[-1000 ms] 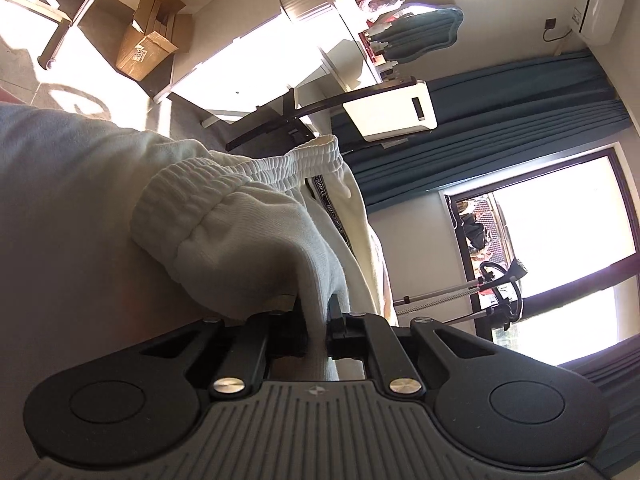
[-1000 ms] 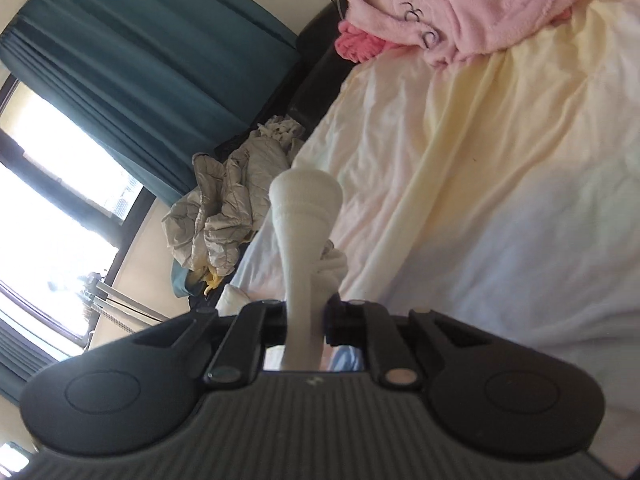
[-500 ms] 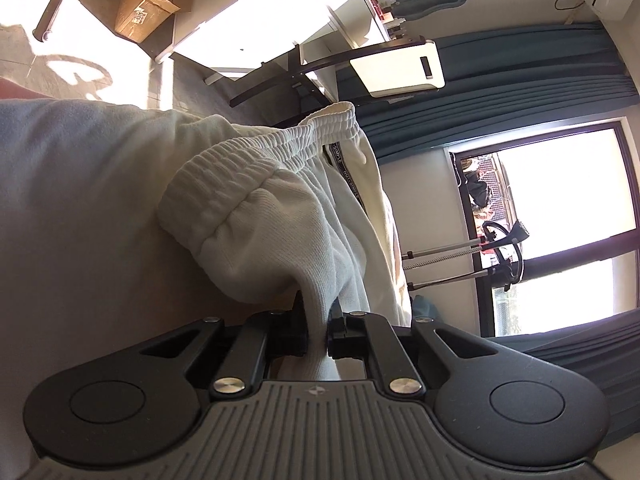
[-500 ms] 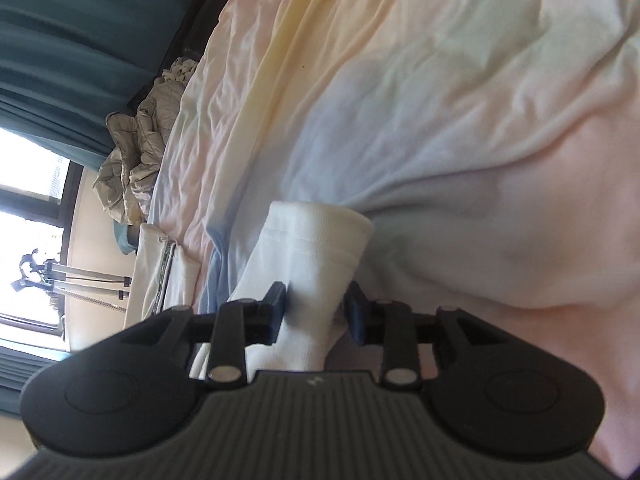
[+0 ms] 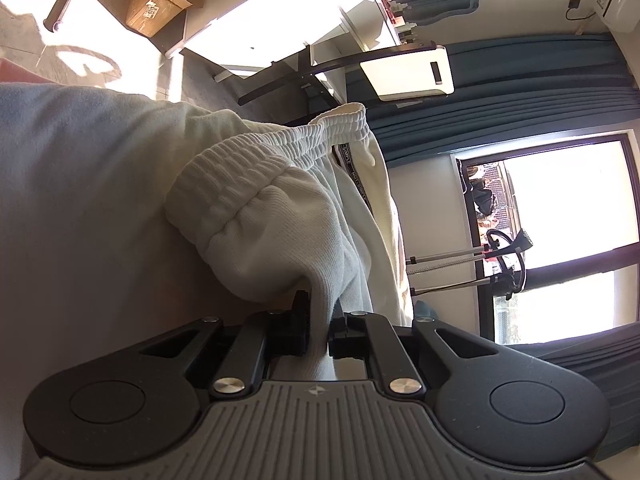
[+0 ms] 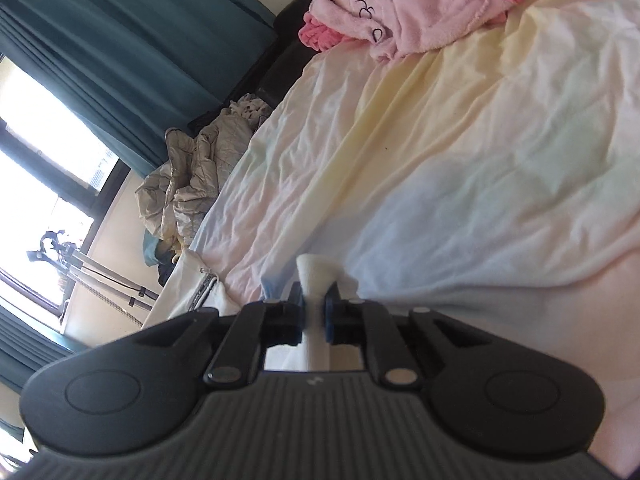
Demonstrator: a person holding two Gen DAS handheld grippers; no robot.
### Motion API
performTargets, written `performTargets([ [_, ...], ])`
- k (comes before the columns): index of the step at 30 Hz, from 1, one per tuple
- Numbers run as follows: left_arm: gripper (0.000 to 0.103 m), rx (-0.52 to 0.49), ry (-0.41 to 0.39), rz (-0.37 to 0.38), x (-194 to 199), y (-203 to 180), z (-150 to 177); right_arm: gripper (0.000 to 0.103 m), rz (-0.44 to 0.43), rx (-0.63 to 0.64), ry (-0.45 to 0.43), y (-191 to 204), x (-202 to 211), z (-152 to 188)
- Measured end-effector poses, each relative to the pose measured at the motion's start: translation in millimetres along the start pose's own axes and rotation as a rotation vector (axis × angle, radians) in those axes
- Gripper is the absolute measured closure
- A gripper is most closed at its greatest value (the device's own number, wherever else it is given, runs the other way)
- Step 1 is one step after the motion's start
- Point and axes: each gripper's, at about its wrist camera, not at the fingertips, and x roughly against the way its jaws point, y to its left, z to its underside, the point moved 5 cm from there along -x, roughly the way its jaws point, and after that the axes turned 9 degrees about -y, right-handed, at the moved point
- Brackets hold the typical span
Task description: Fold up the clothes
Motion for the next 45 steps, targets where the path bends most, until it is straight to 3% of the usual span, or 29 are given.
performTargets([
  [3,0.093,0.014,0.002,0.003,-2,0,-1,0.093,0.031,-0.087,0.037,5,-14,-3],
  [6,0.093,0.0,-0.01,0.023,-1,-4,-3,0.095,0.019,0.017,0.037,44,-24,-15],
  [8,0.094,-0.02,-0.023,0.052,0,-10,-5,0.096,-0.057,0.097,0.016,84,-21,-26],
  [12,0.094,0.03,-0.024,0.152,0,-17,-9,0.096,-0.294,0.057,-0.114,149,16,-64],
  [14,0.094,0.039,-0.023,0.164,1,-18,-11,0.096,-0.385,0.044,-0.185,165,38,-79],
  [15,0.094,0.034,-0.019,0.156,2,-17,-12,0.096,-0.391,0.041,-0.21,163,46,-82],
  [17,0.094,0.019,-0.011,0.14,3,-17,-14,0.096,-0.337,0.031,-0.223,143,51,-82],
  [19,0.094,-0.023,0.0,0.115,6,-17,-14,0.096,-0.219,-0.008,-0.188,102,45,-72],
  [23,0.094,-0.095,0.022,0.074,9,-16,-14,0.096,0.02,-0.115,-0.071,1,32,-31],
  [27,0.094,-0.134,0.03,0.04,12,-12,-13,0.096,0.203,-0.192,0.09,-60,17,8],
  [30,0.09,-0.19,0.022,0.01,14,-14,-11,0.094,0.23,-0.108,0.127,-57,11,13],
  [34,0.085,-0.327,-0.017,-0.037,25,-25,-4,0.088,0.235,0.068,0.101,-39,10,19],
  [36,0.073,-0.393,-0.04,-0.069,33,-31,2,0.082,0.233,0.109,0.082,-37,11,17],
  [38,0.05,-0.458,-0.068,-0.091,43,-37,7,0.068,0.231,0.159,0.036,-34,15,12],
  [40,0.04,-0.533,-0.112,-0.102,55,-45,14,0.058,0.226,0.209,-0.022,-27,22,7],
  [45,0.034,-0.747,-0.235,-0.081,83,-71,41,0.054,0.137,0.309,-0.151,-1,45,-1],
])
